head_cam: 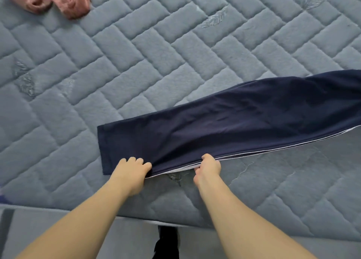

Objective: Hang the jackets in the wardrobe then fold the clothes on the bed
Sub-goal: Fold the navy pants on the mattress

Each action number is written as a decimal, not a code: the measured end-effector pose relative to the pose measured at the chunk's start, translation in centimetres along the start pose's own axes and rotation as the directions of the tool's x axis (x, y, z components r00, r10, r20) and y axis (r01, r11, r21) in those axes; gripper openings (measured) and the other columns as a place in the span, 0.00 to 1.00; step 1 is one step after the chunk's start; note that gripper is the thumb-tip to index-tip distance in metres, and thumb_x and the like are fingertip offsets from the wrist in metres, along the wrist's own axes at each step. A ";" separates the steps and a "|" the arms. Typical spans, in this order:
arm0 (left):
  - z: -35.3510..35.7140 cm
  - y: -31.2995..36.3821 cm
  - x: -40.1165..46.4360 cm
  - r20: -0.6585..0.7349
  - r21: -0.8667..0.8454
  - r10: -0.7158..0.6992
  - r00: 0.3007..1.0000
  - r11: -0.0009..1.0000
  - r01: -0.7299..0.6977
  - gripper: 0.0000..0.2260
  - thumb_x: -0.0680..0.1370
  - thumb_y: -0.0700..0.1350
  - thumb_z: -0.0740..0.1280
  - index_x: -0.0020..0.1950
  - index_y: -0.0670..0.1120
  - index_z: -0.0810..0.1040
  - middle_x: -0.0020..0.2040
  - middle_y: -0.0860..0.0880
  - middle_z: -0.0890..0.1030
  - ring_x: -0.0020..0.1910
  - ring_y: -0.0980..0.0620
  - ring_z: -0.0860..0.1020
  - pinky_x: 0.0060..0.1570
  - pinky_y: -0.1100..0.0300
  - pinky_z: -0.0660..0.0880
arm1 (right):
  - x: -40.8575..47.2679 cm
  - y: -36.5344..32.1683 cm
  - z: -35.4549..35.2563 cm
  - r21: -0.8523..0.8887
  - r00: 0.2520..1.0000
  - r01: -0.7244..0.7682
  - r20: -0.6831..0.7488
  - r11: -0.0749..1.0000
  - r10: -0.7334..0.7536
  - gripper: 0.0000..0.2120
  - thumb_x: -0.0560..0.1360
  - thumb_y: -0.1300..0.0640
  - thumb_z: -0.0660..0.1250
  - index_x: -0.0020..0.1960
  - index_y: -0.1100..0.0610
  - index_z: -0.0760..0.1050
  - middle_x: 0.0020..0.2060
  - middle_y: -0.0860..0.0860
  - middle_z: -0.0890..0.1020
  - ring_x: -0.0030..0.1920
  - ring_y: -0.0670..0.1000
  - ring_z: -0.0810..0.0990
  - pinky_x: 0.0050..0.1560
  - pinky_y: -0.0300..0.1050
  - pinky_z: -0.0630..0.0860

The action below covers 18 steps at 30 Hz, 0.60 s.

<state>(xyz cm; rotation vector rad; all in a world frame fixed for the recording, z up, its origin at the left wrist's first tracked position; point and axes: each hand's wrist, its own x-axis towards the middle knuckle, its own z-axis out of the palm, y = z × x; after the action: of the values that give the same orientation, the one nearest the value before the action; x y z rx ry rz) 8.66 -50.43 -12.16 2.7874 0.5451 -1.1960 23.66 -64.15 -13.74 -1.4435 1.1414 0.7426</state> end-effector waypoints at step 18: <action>1.6 -9.1 2.7 0.152 -0.953 -0.682 0.715 0.091 0.290 0.06 0.78 0.43 0.65 0.47 0.44 0.69 0.44 0.47 0.75 0.44 0.43 0.73 0.38 0.55 0.64 | -7.0 11.1 6.4 0.049 0.989 -0.121 0.095 0.991 0.116 0.21 0.71 0.75 0.53 0.60 0.60 0.67 0.49 0.59 0.73 0.34 0.54 0.71 0.39 0.47 0.76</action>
<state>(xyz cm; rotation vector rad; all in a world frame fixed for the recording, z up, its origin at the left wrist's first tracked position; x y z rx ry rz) 6.14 -41.39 -14.48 1.6241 1.6885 -0.0863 11.91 -55.59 -12.76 -1.2914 1.1752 0.8456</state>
